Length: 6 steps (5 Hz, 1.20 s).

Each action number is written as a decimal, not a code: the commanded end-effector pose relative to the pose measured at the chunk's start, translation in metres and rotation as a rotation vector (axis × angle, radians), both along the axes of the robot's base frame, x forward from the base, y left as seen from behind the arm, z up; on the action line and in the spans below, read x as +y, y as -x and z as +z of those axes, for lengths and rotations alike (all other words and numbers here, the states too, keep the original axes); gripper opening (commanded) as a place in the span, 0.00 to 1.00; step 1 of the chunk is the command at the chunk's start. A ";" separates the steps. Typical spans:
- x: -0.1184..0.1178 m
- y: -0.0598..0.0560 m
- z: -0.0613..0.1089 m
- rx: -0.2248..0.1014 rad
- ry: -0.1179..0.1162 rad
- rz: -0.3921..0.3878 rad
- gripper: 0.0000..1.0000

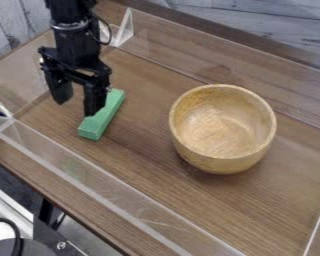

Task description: Put the green block in the brown bowl

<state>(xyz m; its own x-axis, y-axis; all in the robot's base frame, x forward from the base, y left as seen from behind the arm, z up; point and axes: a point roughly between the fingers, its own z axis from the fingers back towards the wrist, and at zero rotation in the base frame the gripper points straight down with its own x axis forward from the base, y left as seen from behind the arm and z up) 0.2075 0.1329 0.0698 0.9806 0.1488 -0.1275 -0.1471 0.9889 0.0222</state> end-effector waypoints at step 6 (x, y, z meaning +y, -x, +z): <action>-0.015 -0.017 0.004 -0.034 -0.037 -0.014 1.00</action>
<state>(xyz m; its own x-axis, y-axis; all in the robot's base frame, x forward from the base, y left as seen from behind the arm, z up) 0.2160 0.1159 0.0619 0.9796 0.1469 -0.1370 -0.1434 0.9890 0.0349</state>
